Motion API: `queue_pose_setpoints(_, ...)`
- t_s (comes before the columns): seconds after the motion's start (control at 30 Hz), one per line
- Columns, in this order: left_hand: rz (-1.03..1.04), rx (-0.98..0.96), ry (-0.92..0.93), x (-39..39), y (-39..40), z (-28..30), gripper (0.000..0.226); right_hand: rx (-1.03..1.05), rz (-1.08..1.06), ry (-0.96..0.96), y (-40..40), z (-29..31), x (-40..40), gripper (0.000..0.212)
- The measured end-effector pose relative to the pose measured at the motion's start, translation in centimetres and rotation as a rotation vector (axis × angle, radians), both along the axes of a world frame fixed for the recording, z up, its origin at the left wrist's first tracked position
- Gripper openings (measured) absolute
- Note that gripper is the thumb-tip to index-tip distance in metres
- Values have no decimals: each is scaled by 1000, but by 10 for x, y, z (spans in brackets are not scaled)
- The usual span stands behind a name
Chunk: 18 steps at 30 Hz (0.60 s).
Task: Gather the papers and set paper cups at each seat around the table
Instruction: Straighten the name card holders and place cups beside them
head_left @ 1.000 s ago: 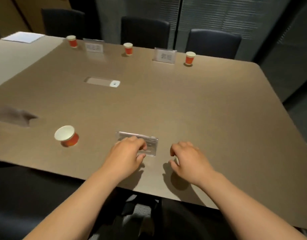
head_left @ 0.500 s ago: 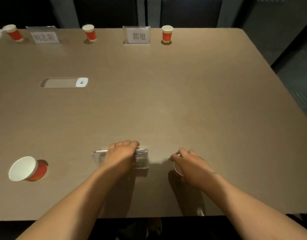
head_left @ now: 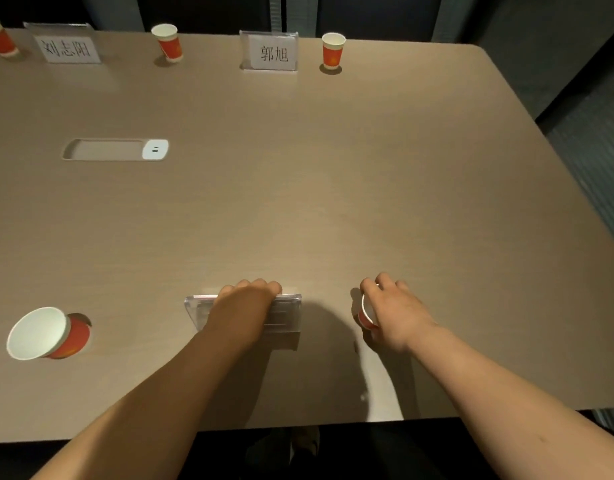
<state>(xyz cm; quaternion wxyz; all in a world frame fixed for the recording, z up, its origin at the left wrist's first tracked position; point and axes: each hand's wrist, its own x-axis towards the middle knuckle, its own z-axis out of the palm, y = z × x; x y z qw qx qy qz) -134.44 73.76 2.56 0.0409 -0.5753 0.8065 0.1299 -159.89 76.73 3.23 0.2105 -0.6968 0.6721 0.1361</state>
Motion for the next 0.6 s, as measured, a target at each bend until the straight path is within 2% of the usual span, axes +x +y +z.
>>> queue_pose_setpoints(0.1, -27, -15, -27, -7, -1, -3, 32, 29, 13, 63, -4, 0, -4, 71)
queue_pose_setpoints(0.17, -32, -5, -34, -7, -1, -6, 36, 52, 6, 98, -3, 2, -5, 88)
queue_pose_setpoints(0.23, -42, 10, -31, -5, 0, -6, 52, 43, 27, 110, 0, 11, 0, 107)
queue_pose_setpoints(0.27, -44, 14, -16, -4, 1, -4, 64, 13, 46, 100, 2, 18, 5, 109)
queue_pose_setpoints(0.33, -49, 6, 29, 2, 7, 6, 80, -80, 82, 51, 6, 34, 25, 98)
queue_pose_setpoints(0.37, -58, -8, 42, 9, 11, 15, 79, -143, 103, 16, 8, 42, 40, 83)
queue_pose_setpoints(0.47, -93, -71, 52, 42, 22, 35, 57, -310, 159, -143, 14, 66, 94, 30)
queue_pose_setpoints(0.53, -87, -74, 53, 74, 32, 49, 37, -319, 205, -202, 21, 79, 134, 19)
queue_pose_setpoints(0.6, -70, -81, 64, 117, 43, 62, 16, -284, 251, -232, 30, 87, 179, 19)
